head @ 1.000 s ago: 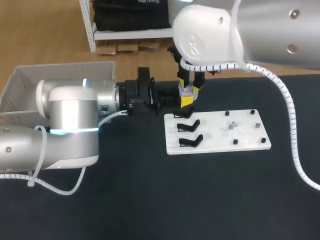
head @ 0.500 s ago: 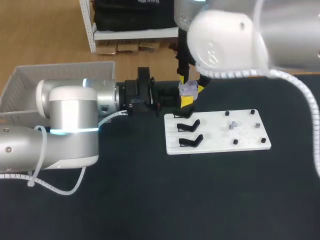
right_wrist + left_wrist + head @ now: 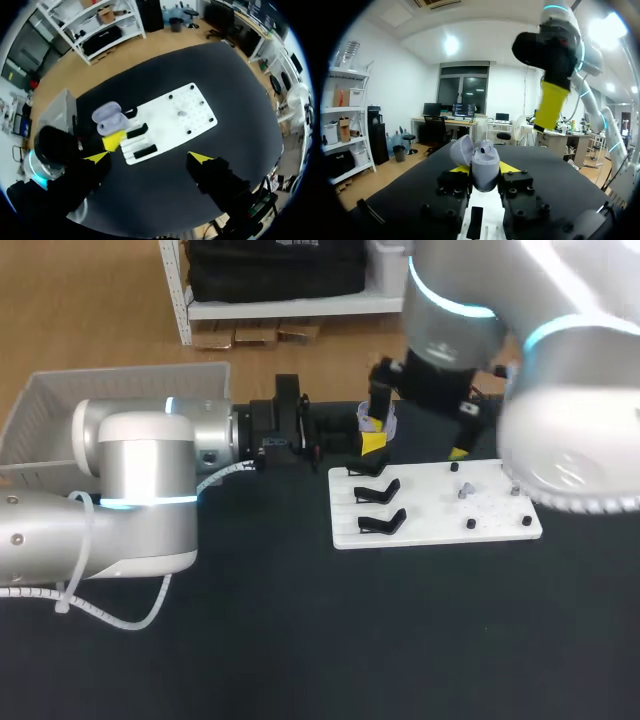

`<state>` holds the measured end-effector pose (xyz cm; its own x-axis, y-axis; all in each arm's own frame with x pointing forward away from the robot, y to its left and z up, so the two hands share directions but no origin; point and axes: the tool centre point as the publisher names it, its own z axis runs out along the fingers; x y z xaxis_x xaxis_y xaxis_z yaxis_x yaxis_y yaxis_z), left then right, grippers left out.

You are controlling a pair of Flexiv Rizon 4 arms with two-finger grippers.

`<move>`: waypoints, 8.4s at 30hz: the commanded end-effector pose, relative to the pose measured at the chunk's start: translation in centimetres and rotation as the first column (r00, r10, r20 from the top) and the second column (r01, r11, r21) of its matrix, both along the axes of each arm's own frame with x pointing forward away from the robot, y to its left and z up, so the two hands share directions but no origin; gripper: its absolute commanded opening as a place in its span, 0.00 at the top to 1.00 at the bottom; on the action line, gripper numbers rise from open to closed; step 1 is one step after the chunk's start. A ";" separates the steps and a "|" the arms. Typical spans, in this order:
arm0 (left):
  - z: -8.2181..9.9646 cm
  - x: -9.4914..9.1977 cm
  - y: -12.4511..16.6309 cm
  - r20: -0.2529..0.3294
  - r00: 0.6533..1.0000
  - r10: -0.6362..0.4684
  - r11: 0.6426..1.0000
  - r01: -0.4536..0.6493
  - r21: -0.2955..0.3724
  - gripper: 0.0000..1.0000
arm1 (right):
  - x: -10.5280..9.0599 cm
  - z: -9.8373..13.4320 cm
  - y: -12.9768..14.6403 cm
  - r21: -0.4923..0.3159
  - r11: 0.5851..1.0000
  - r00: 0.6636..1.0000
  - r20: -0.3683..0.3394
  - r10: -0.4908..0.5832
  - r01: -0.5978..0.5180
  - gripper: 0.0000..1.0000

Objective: Pick up each earbud case from the left stands, insert the matching earbuds, close the lid, and place the case in the box.

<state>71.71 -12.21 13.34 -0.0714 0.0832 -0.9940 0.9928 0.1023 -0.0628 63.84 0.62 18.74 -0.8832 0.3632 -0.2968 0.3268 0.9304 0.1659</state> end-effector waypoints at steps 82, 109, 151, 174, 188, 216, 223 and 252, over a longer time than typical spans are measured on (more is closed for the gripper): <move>0.0 0.0 0.0 0.001 1.000 0.001 1.000 -0.001 -0.002 1.00 | 7.6 -16.2 -9.1 0.145 0.970 0.980 0.031 0.195 -0.197 0.60; 0.0 0.0 0.0 0.001 1.000 0.001 1.000 -0.001 -0.002 1.00 | 7.8 -16.5 -9.2 0.154 0.969 0.981 0.023 0.192 -0.194 0.74; 0.0 0.0 0.0 0.001 1.000 0.001 1.000 -0.001 -0.002 1.00 | 2.3 1.7 -2.1 0.054 0.808 0.803 -0.097 0.589 -0.586 1.00; 0.0 0.0 0.0 0.001 1.000 0.001 1.000 -0.001 -0.002 1.00 | 4.8 2.5 4.0 -0.056 0.620 0.622 -0.054 0.781 -0.783 1.00; 0.0 0.0 0.0 0.001 1.000 0.001 1.000 -0.001 -0.002 1.00 | 6.2 1.0 4.4 -0.091 0.583 0.589 -0.083 0.804 -0.807 1.00; 0.0 0.0 0.0 0.001 1.000 0.001 1.000 -0.001 -0.002 1.00 | 6.7 -0.3 5.0 -0.079 0.570 0.576 -0.099 0.812 -0.818 1.00; 0.0 0.0 0.0 0.001 1.000 0.001 1.000 -0.001 -0.002 1.00 | 6.8 -0.8 5.1 -0.071 0.570 0.574 -0.102 0.812 -0.819 1.00; 0.0 0.0 0.0 0.001 1.000 0.001 1.000 -0.001 -0.002 1.00 | 6.9 -1.3 5.5 -0.091 0.543 0.551 -0.139 0.823 -0.835 0.74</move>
